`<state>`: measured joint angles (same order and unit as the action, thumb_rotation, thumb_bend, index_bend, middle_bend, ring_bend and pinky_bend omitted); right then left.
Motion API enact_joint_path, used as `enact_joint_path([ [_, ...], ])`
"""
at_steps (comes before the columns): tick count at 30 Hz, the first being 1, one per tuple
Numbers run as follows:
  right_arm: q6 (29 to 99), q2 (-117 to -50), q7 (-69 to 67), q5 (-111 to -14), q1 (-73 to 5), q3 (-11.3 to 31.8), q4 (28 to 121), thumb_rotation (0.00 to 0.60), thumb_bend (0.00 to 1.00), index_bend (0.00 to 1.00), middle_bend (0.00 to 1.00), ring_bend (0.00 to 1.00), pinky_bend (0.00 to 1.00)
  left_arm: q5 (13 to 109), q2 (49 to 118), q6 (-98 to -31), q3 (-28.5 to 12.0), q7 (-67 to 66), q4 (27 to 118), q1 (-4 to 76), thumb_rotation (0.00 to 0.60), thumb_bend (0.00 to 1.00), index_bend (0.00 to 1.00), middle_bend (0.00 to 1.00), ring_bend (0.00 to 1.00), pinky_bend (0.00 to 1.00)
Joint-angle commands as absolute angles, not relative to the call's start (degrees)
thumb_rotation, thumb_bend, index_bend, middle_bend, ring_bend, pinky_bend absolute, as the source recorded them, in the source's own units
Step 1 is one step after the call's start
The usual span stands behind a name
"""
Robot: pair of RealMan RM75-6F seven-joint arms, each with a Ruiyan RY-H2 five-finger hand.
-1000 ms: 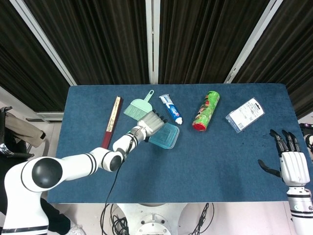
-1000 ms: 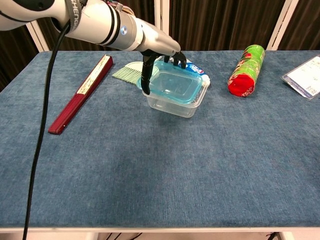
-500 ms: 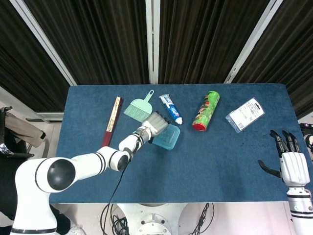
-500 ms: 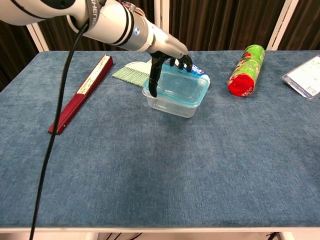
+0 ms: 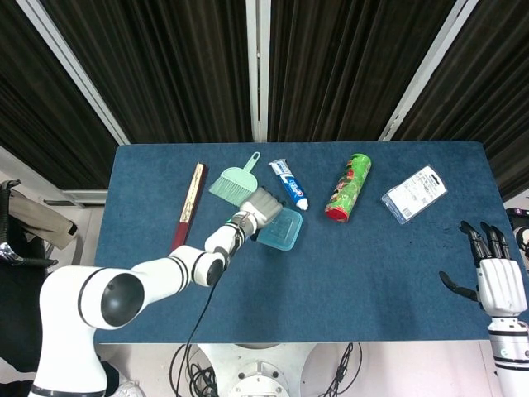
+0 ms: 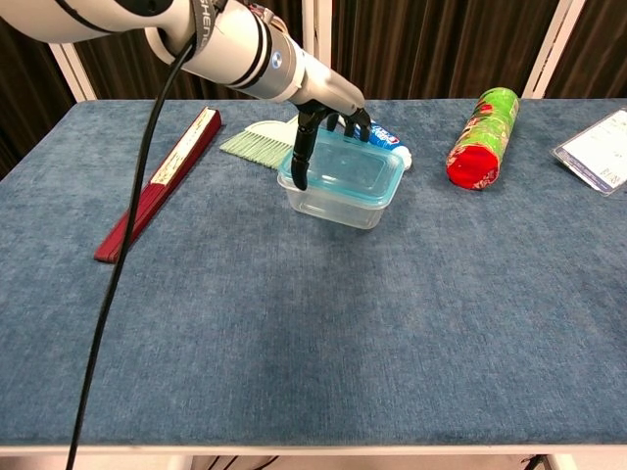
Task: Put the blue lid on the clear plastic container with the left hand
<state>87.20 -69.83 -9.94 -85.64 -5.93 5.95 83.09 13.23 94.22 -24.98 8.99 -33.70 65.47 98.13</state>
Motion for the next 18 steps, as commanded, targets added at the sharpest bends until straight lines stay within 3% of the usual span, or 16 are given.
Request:
enact_joint_path([
  [1, 87.16, -69.83, -10.07, -85.59, -5.88, 5.96, 83.00, 0.600, 0.12, 0.00, 0.16, 0.00, 0.00, 12.17, 94.54, -24.92, 9.83, -33.23, 65.18, 98.93, 0.600, 0.13, 0.29, 0.26, 0.17, 0.16],
  [7, 87.15, -69.94, -10.40, -85.63, -5.81, 5.99, 82.69, 0.600, 0.12, 0.00, 0.16, 0.00, 0.00, 10.76, 94.99, -24.69, 11.53, -32.85, 65.50, 100.39, 0.600, 0.13, 0.25, 0.25, 0.17, 0.16],
  [9, 87.13, -69.94, -10.48, -85.65, -5.80, 6.00, 82.58, 0.600, 0.13, 0.00, 0.16, 0.00, 0.00, 9.74, 95.02, -24.51, 11.97, -32.39, 65.88, 100.88, 0.600, 0.11, 0.18, 0.21, 0.14, 0.16],
  [13, 87.20, -69.93, -10.66, -85.68, -5.77, 6.06, 82.49, 0.600, 0.12, 0.00, 0.16, 0.00, 0.00, 7.82, 94.50, -24.50, 13.16, -31.81, 67.17, 102.15, 0.600, 0.05, 0.02, 0.03, 0.00, 0.11],
  [18, 87.25, -69.70, -10.91, -85.79, -5.71, 6.08, 82.74, 0.600, 0.13, 0.00, 0.16, 0.00, 0.00, 8.37, 93.10, -28.04, 12.99, -30.87, 70.21, 102.47, 0.600, 0.03, 0.00, 0.00, 0.00, 0.06],
])
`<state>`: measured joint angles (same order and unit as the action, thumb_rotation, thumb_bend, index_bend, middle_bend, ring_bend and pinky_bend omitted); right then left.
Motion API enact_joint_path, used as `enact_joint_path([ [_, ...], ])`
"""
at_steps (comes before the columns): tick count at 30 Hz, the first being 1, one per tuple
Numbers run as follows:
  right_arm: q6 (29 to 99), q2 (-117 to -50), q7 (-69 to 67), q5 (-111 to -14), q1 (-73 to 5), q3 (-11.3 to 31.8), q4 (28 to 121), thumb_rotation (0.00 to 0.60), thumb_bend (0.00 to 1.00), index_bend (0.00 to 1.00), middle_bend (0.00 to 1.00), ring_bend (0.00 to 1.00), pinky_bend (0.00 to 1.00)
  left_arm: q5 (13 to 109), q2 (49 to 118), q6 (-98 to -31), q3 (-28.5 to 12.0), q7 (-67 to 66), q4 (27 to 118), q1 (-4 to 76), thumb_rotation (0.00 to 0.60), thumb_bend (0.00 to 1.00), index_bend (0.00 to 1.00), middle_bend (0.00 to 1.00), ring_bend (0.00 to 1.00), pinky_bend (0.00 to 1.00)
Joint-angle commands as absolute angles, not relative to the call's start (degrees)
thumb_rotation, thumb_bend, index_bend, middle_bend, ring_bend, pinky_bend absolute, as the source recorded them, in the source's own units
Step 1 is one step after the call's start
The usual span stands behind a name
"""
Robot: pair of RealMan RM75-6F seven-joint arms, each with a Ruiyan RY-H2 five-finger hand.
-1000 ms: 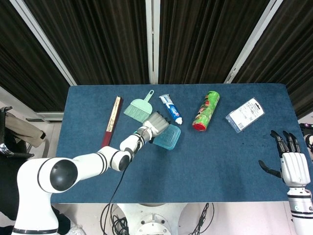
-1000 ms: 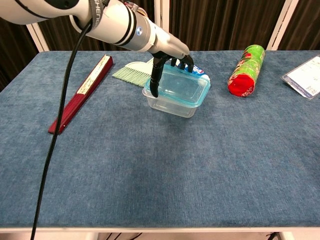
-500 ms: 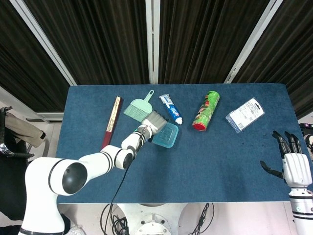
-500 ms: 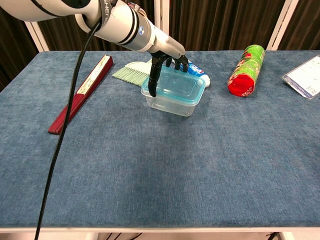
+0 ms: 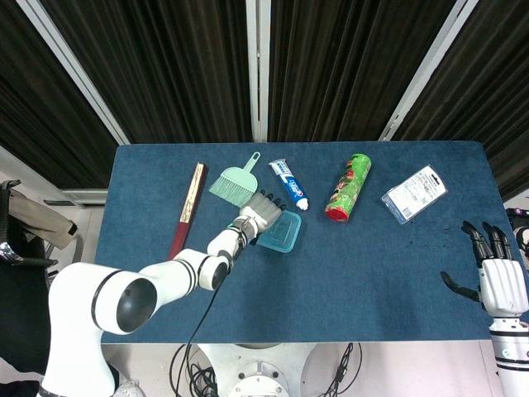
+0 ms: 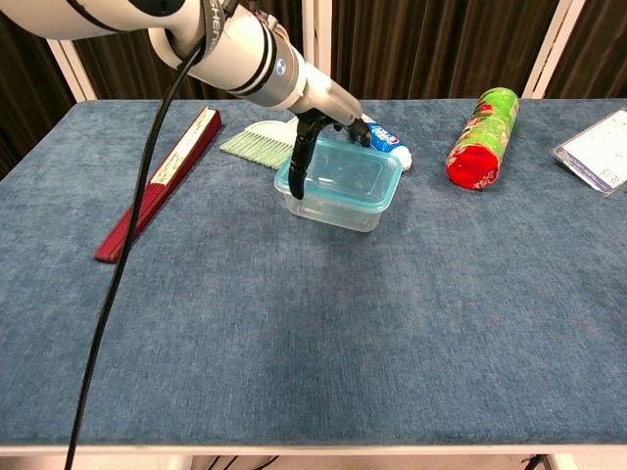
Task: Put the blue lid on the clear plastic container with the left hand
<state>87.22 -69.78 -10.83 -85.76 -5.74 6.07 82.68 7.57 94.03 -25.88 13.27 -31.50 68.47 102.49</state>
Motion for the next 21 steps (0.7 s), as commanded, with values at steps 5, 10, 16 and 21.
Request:
enact_joint_path([
  [5, 87.41, -69.44, -10.87, -86.05, -5.73, 6.14, 83.05, 0.600, 0.13, 0.00, 0.16, 0.00, 0.00, 11.82, 89.86, -32.36, 11.61, -29.50, 75.71, 100.63, 0.600, 0.03, 0.00, 0.00, 0.00, 0.05],
  [10, 87.53, -69.48, -10.74, -86.44, -5.80, 6.08, 83.20, 0.600, 0.13, 0.00, 0.16, 0.00, 0.00, 14.81, 86.64, -37.91, 11.66, -29.88, 83.15, 98.48, 0.600, 0.02, 0.10, 0.06, 0.01, 0.07],
  [16, 87.48, -69.80, -10.02, -86.74, -6.02, 6.07, 83.64, 0.600, 0.13, 0.00, 0.16, 0.00, 0.00, 13.64, 87.56, -38.93, 12.42, -32.76, 84.62, 97.59, 0.600, 0.02, 0.15, 0.13, 0.04, 0.09],
  [21, 87.68, -69.45, -9.26, -86.53, -5.77, 6.06, 84.43, 0.600, 0.13, 0.00, 0.16, 0.00, 0.00, 11.84, 89.55, -38.58, 11.86, -33.82, 82.14, 96.70, 0.600, 0.01, 0.15, 0.13, 0.04, 0.09],
])
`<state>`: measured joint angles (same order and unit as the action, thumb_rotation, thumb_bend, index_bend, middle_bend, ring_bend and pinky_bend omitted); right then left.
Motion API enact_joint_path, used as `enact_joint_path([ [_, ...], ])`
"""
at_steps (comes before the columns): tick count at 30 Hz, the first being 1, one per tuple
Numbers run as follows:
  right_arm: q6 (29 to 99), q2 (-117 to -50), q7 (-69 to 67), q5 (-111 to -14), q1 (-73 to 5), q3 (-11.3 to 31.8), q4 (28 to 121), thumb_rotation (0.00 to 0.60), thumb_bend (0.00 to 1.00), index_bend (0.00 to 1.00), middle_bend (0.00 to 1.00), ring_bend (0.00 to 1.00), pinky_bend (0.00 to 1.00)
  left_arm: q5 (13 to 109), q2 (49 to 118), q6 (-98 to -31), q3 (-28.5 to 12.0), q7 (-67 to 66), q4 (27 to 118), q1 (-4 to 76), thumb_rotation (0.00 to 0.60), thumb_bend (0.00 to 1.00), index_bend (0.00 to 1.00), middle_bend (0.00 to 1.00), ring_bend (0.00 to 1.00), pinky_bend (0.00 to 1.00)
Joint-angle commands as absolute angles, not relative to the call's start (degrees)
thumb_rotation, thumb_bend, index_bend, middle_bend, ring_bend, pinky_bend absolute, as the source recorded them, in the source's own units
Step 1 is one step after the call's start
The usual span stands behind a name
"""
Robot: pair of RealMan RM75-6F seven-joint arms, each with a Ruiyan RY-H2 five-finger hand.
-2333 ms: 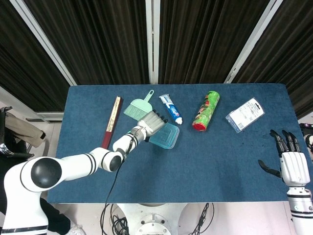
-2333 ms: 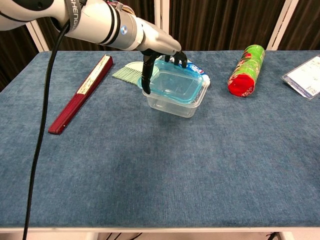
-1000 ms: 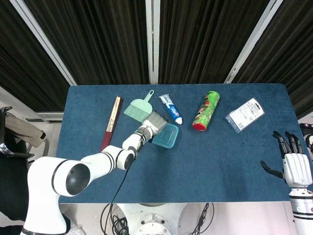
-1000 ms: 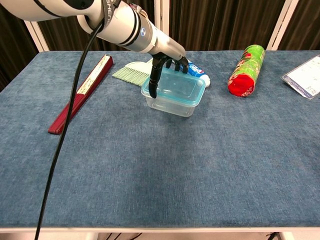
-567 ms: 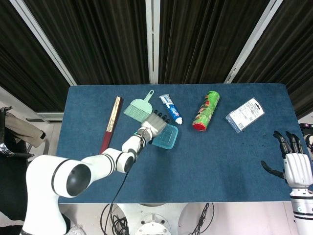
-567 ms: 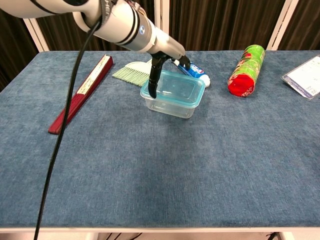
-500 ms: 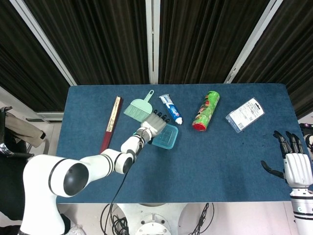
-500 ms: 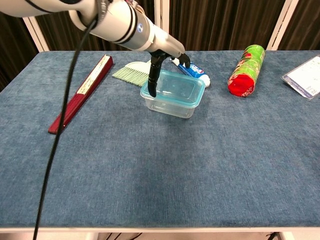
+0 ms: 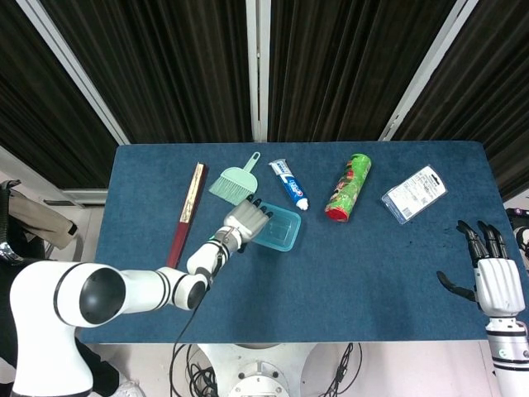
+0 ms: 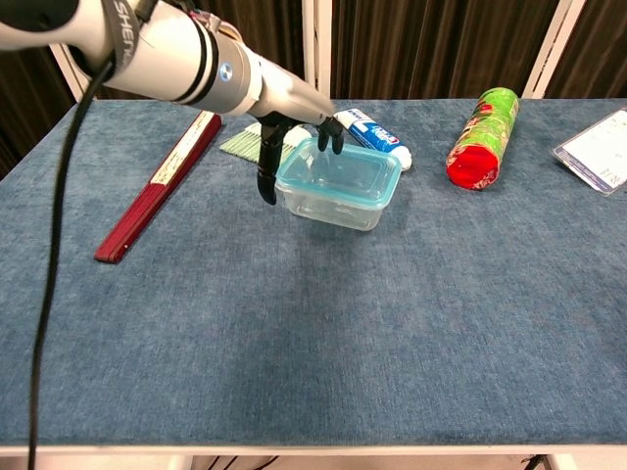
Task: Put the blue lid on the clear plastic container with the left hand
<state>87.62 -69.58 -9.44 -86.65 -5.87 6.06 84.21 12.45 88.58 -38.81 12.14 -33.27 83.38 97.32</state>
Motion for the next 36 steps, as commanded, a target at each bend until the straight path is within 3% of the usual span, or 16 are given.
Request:
enact_joint_path([
  [1, 87.69, -69.40, -9.20, -86.50, -5.74, 6.05, 84.54, 0.600, 0.13, 0.00, 0.16, 0.00, 0.00, 11.71, 89.75, -38.33, 11.84, -34.05, 81.81, 96.56, 0.600, 0.01, 0.15, 0.13, 0.04, 0.09],
  [14, 87.44, -69.46, -8.82, -86.53, -5.94, 6.17, 84.91, 0.600, 0.13, 0.00, 0.16, 0.00, 0.00, 11.79, 89.39, -37.38, 10.49, -35.09, 82.29, 95.02, 0.600, 0.01, 0.15, 0.13, 0.04, 0.09],
  [24, 87.43, -69.21, -8.69, -87.19, -6.33, 6.23, 85.26, 0.600, 0.13, 0.00, 0.16, 0.00, 0.00, 21.97, 81.86, -48.72, 8.60, -32.70, 96.01, 88.59, 0.600, 0.01, 0.16, 0.14, 0.04, 0.09],
  [36, 88.19, -69.11, -7.43, -88.07, -6.11, 5.77, 86.55, 0.600, 0.13, 0.00, 0.16, 0.00, 0.00, 24.76, 82.08, -52.91, 9.14, -37.60, 101.35, 84.10, 0.600, 0.01, 0.17, 0.14, 0.04, 0.10],
])
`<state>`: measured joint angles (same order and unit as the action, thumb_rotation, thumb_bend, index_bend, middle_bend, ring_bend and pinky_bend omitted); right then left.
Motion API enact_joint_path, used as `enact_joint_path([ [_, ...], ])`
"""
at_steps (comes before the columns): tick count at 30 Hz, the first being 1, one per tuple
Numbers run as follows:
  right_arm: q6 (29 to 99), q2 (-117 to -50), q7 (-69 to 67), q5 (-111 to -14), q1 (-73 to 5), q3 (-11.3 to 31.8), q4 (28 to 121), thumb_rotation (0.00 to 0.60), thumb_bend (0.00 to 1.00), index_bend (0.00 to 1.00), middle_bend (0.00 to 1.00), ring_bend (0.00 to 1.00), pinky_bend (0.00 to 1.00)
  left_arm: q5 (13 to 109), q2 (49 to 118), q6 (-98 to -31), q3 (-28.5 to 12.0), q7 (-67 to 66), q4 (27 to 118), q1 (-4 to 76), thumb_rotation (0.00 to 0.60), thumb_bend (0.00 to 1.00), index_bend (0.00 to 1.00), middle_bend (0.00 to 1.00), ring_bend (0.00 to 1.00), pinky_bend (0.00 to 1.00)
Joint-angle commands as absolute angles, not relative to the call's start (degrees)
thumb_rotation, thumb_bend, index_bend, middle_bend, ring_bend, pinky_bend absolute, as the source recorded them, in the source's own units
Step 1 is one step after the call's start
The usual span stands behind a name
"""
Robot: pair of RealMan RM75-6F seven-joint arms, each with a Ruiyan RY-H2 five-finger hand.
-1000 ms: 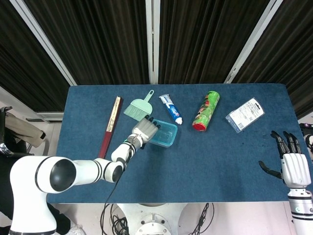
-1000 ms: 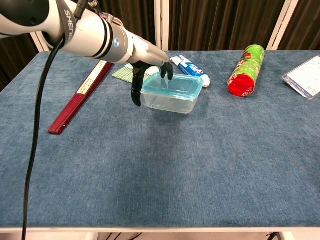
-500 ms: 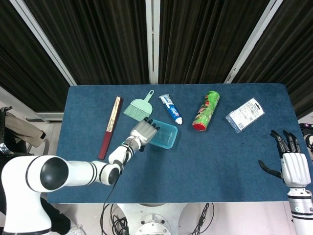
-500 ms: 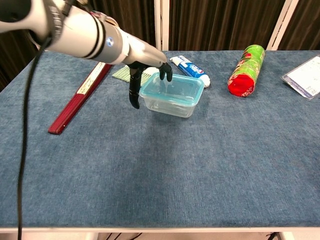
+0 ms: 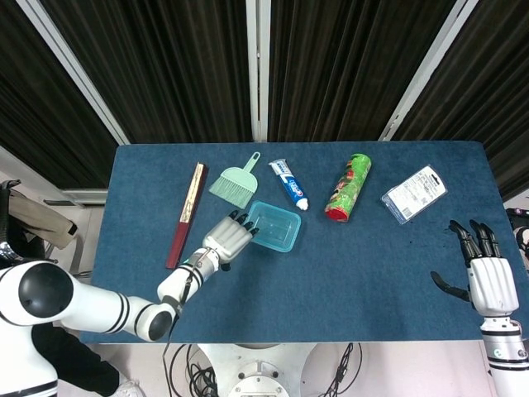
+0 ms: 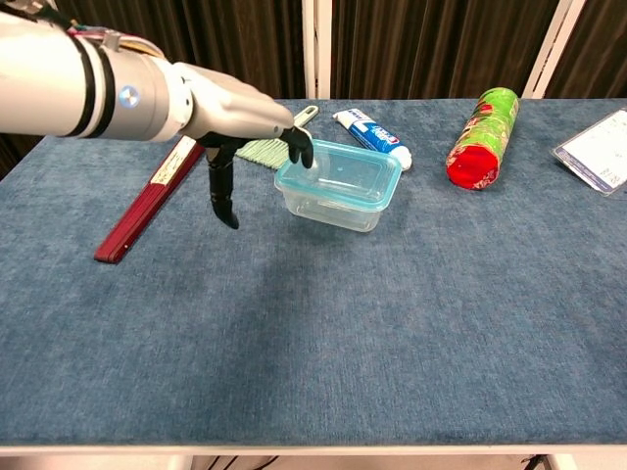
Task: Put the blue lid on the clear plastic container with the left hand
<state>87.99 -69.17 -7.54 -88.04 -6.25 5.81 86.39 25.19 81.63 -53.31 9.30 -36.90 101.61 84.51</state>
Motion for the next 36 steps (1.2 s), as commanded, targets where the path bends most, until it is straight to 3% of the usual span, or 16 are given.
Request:
enact_joint_path([
  [1, 88.26, -69.10, -7.38, -88.08, -6.07, 5.75, 86.61, 0.600, 0.13, 0.00, 0.16, 0.00, 0.00, 24.48, 82.39, -52.65, 9.02, -37.87, 101.01, 83.95, 0.600, 0.01, 0.17, 0.14, 0.04, 0.10],
  [17, 88.23, -69.06, -6.99, -88.08, -6.03, 5.70, 86.95, 0.600, 0.13, 0.00, 0.16, 0.00, 0.00, 23.19, 85.97, -50.64, 7.15, -40.83, 98.19, 81.51, 0.600, 0.01, 0.17, 0.14, 0.04, 0.11],
  [29, 88.94, -69.17, -7.55, -88.02, -5.49, 5.58, 86.55, 0.600, 0.13, 0.00, 0.16, 0.00, 0.00, 25.85, 85.07, -52.30, 2.21, -41.84, 98.14, 81.20, 0.600, 0.01, 0.17, 0.14, 0.04, 0.10],
  [36, 89.18, -69.35, -8.05, -88.08, -5.26, 5.49, 86.09, 0.600, 0.13, 0.00, 0.16, 0.00, 0.00, 28.20, 87.72, -51.30, -0.66, -41.34, 92.42, 81.30, 0.600, 0.01, 0.17, 0.14, 0.04, 0.10],
])
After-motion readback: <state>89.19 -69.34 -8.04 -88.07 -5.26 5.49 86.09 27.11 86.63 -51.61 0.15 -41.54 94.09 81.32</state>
